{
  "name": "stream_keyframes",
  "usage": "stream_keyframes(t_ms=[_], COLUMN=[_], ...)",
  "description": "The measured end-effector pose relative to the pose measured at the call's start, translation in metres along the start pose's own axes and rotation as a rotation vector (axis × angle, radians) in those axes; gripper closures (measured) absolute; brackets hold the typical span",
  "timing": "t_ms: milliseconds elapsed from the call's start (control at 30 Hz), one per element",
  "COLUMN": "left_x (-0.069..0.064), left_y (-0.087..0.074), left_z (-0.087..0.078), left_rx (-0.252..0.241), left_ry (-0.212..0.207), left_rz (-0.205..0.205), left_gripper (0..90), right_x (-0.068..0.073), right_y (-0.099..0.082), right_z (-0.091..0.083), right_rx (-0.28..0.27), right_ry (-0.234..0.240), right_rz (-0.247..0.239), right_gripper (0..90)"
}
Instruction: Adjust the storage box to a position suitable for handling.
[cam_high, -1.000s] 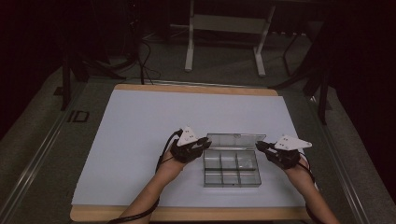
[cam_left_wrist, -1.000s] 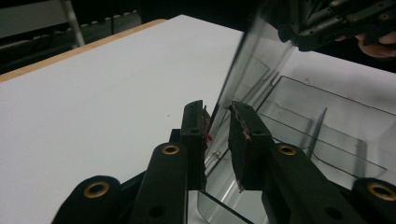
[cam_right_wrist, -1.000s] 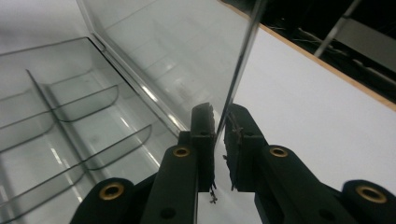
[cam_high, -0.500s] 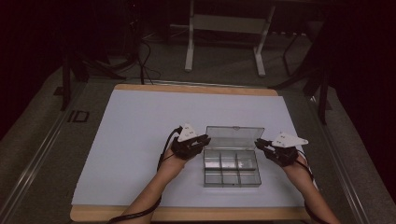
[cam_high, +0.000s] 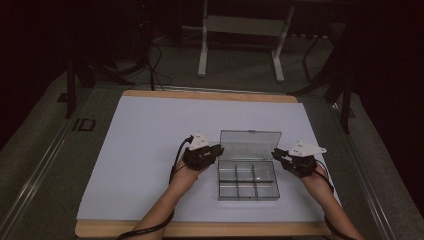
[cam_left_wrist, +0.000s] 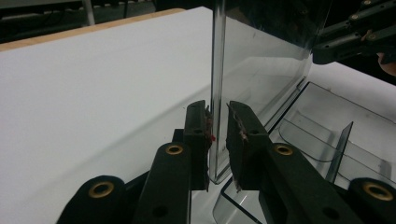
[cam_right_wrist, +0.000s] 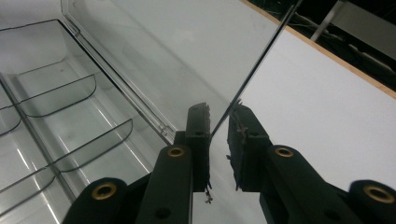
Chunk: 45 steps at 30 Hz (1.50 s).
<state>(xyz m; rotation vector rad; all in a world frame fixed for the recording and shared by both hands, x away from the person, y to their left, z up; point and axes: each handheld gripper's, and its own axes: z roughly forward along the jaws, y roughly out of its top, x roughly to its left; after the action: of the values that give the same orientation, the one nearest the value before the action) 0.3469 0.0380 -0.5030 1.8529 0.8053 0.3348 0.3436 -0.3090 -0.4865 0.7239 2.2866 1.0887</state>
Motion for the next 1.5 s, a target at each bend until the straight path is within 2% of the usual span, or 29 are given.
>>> stream_keyframes(t_ms=[167, 500, 667, 1033, 1233, 1400, 1500], left_x=[0.000, 0.004, 0.007, 0.011, 0.013, 0.013, 0.013], left_y=[-0.002, -0.005, -0.006, -0.008, -0.010, -0.009, -0.010], left_z=[0.004, 0.008, 0.010, 0.013, 0.016, 0.017, 0.018], left_rx=[0.012, -0.001, 0.000, 0.006, 0.021, 0.035, 0.039], left_ry=[-0.001, 0.006, -0.005, -0.014, -0.025, -0.022, -0.019], left_rz=[-0.007, -0.039, -0.072, -0.096, -0.119, -0.120, -0.138], left_gripper=[78.6, 78.7, 78.5, 76.4, 73.9, 73.0, 72.1], right_x=[-0.001, -0.002, -0.002, -0.002, -0.003, -0.003, -0.003], right_y=[0.000, 0.002, 0.002, 0.001, 0.001, 0.003, 0.004], right_z=[0.003, 0.008, 0.012, 0.016, 0.017, 0.017, 0.018], right_rx=[0.009, 0.041, 0.063, 0.094, 0.101, 0.117, 0.125], right_ry=[0.000, -0.006, 0.002, 0.007, 0.003, 0.004, -0.003], right_rz=[0.001, 0.009, 0.026, 0.028, 0.037, 0.038, 0.044], right_gripper=[78.2, 77.2, 74.7, 73.3, 72.8, 72.3, 71.1])
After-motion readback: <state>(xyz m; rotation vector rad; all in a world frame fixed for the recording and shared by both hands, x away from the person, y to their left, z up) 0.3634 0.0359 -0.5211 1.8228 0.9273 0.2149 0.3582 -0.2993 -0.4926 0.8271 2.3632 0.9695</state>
